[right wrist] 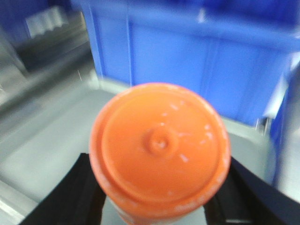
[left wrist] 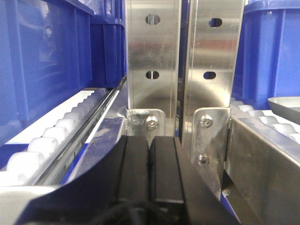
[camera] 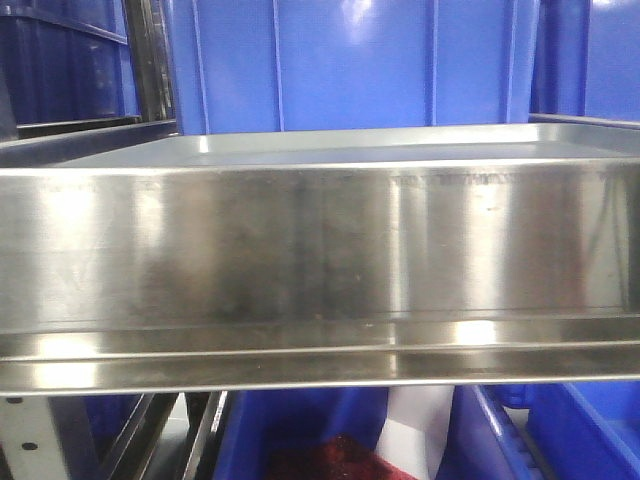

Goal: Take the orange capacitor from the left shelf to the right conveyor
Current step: 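Lift the orange cylinder up off the shelf with the right gripper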

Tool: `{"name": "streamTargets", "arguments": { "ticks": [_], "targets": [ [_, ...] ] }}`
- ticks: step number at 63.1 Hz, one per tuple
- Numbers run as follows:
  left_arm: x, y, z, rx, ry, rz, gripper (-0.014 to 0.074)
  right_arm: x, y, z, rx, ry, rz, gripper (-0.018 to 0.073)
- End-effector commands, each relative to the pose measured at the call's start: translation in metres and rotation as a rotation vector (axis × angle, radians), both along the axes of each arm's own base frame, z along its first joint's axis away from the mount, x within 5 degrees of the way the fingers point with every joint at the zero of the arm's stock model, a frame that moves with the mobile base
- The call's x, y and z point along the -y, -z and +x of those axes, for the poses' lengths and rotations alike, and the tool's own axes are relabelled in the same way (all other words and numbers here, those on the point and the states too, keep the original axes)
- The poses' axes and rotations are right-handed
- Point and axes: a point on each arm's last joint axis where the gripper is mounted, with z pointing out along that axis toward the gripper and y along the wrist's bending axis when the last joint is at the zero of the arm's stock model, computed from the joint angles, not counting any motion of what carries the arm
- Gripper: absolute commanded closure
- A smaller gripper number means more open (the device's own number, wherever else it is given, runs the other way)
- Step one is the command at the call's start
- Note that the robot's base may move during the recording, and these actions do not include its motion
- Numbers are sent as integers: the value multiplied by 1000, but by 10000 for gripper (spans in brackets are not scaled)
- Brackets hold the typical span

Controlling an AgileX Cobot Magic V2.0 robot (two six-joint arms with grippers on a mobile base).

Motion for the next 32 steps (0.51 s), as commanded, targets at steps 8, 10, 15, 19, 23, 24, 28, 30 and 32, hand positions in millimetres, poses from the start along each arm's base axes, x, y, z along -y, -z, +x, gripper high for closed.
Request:
{"name": "streamTargets", "arguments": {
  "ticks": [8,10,15,19,23,24,28,30,32],
  "targets": [
    [0,-10,0,80,6,-12,701,33,1,-45,180,-14,106,516],
    [0,-10,0,80,6,-12,701,37,4,-51,195,-15,118,516],
    [0,-10,0,80,6,-12,701,46,13,-63,236,-19,147,516],
    [0,-10,0,80,6,-12,701,50,20,-69,257,-21,160,516],
    [0,-10,0,80,6,-12,701,53,27,-73,266,-23,167,516],
    [0,-10,0,80,6,-12,701,53,29,-74,266,-22,167,516],
    [0,-10,0,80,6,-12,701,55,36,-75,259,-21,162,516],
    [0,-10,0,80,6,-12,701,55,39,-76,251,-19,156,516],
    [0,-10,0,80,6,-12,701,55,43,-76,238,-17,148,516]
  ]
}}
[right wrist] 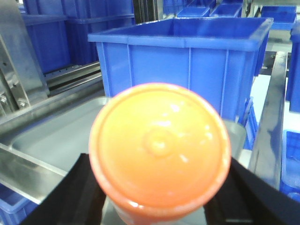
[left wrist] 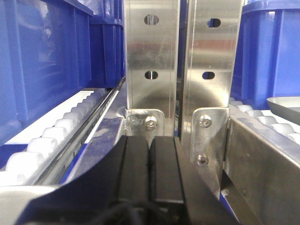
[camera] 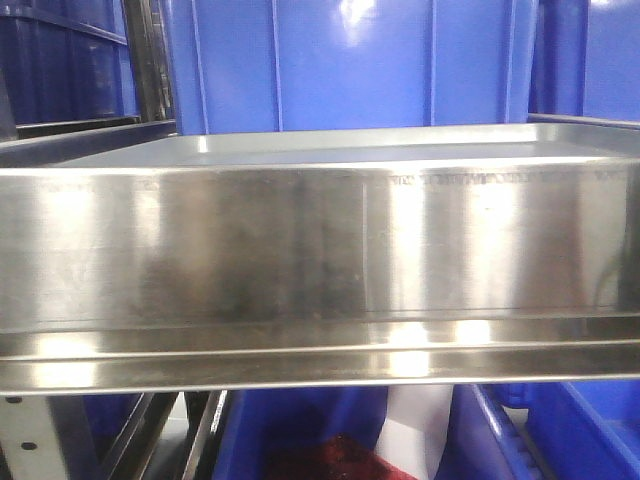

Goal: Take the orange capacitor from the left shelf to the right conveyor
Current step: 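Lift the orange cylinder up off the shelf with the right gripper, then drive the base to the conveyor while holding the cylinder in the right gripper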

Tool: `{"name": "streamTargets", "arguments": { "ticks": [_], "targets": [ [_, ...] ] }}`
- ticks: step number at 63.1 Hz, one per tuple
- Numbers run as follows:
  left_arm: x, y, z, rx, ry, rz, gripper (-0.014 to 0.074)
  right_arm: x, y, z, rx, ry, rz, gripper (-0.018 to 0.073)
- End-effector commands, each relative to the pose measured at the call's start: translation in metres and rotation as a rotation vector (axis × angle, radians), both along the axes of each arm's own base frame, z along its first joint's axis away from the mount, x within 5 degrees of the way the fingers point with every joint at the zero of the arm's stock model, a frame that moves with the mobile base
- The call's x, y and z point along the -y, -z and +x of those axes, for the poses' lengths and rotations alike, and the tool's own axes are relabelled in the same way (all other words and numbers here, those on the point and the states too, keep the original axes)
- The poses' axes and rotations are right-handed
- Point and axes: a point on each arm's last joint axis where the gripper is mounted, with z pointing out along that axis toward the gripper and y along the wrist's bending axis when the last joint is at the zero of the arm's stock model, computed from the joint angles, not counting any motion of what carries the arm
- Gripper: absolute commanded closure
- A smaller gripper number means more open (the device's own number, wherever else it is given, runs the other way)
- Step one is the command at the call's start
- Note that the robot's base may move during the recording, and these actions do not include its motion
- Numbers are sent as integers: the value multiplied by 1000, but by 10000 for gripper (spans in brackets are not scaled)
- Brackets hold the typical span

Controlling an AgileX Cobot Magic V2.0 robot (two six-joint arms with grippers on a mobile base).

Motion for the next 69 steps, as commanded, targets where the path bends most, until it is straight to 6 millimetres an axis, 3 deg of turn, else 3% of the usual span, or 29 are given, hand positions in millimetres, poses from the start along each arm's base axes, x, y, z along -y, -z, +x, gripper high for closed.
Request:
{"name": "streamTargets", "arguments": {
  "ticks": [1,21,69],
  "targets": [
    [0,-10,0,80,6,-12,701,0,-7,-1,78,-9,22,516],
    [0,-10,0,80,6,-12,701,-4,10,5,21,-6,-18,516],
    [0,-10,0,80,6,-12,701,-4,11,5,21,-6,-18,516]
  ]
}}
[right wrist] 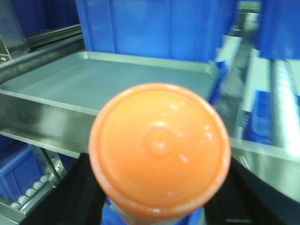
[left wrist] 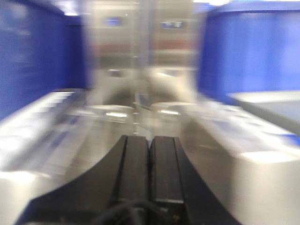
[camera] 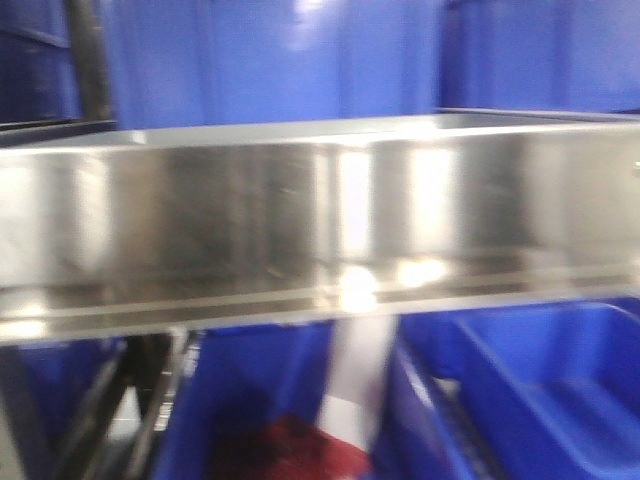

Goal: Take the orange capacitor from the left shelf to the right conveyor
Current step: 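Drive the base to the conveyor while holding the cylinder in the right gripper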

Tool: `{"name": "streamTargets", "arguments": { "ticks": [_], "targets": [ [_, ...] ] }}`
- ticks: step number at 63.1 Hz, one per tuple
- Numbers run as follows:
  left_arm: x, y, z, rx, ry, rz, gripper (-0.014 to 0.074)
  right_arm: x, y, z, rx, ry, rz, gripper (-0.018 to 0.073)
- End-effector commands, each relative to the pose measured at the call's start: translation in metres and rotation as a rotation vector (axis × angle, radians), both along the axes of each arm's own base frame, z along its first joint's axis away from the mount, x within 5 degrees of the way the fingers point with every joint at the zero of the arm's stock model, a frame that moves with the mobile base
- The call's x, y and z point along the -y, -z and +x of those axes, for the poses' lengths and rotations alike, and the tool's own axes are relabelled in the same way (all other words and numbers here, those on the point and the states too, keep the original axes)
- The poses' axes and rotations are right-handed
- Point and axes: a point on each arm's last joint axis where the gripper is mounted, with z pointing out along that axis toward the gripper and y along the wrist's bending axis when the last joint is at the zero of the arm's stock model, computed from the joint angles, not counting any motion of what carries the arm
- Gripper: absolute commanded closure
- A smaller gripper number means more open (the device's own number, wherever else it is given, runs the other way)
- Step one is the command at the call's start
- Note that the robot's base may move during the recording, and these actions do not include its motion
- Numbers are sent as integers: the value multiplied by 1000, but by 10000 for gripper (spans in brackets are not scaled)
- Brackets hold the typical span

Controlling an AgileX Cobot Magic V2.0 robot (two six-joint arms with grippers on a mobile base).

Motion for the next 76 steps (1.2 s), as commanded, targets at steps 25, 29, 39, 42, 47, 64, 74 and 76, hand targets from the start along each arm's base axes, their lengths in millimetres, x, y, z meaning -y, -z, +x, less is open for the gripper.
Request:
{"name": "streamTargets", "arguments": {
  "ticks": [25,29,39,42,47,64,74,76],
  "targets": [
    [0,-10,0,80,6,-12,701,-1,-16,0,101,-11,33,516],
    [0,-10,0,80,6,-12,701,-1,-16,0,101,-11,33,516],
    [0,-10,0,80,6,-12,701,-1,-16,0,101,-11,33,516],
    [0,-10,0,80,6,-12,701,-1,-16,0,101,-11,33,516],
    [0,-10,0,80,6,-12,701,-1,-16,0,101,-11,33,516],
    [0,-10,0,80,6,-12,701,-1,-16,0,101,-11,33,516],
    [0,-10,0,80,6,-12,701,-1,-16,0,101,-11,33,516],
    [0,-10,0,80,6,-12,701,-1,-16,0,101,-11,33,516]
  ]
}}
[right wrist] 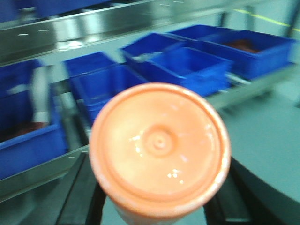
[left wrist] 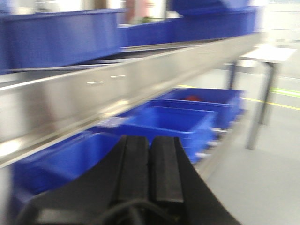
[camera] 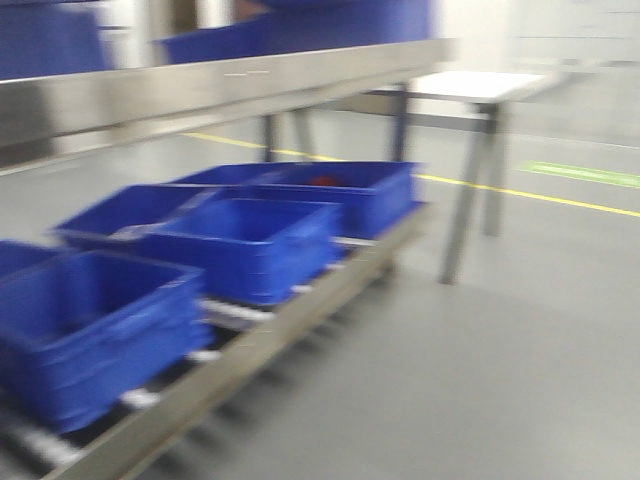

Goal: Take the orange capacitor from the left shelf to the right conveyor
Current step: 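Drive the base to the conveyor while holding the cylinder in the right gripper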

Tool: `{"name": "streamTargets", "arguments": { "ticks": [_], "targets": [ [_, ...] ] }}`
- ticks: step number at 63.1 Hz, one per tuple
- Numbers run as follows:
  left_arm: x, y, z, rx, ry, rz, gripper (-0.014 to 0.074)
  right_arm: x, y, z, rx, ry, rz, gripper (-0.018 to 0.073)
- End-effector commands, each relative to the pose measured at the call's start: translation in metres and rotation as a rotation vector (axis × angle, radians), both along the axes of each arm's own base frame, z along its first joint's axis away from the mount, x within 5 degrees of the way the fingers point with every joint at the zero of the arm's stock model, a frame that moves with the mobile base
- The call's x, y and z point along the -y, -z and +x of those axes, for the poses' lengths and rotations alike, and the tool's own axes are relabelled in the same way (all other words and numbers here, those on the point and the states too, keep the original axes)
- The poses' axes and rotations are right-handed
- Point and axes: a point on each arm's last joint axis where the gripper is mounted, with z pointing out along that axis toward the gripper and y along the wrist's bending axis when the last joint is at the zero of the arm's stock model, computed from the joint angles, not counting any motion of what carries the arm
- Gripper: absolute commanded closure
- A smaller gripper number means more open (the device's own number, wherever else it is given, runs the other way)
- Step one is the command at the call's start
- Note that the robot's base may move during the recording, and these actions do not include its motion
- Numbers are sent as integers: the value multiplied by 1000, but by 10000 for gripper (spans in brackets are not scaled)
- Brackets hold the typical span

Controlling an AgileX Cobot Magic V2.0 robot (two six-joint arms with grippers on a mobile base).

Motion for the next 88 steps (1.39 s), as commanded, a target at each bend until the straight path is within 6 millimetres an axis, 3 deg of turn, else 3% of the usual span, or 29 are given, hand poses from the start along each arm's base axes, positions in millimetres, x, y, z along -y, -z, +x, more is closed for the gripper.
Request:
{"name": "streamTargets", "arguments": {
  "ticks": [1,88],
  "targets": [
    [0,-10,0,80,6,-12,701,-1,-16,1,99,-11,32,516],
    [0,-10,0,80,6,-12,701,-1,-16,1,100,-10,32,516]
  ]
}}
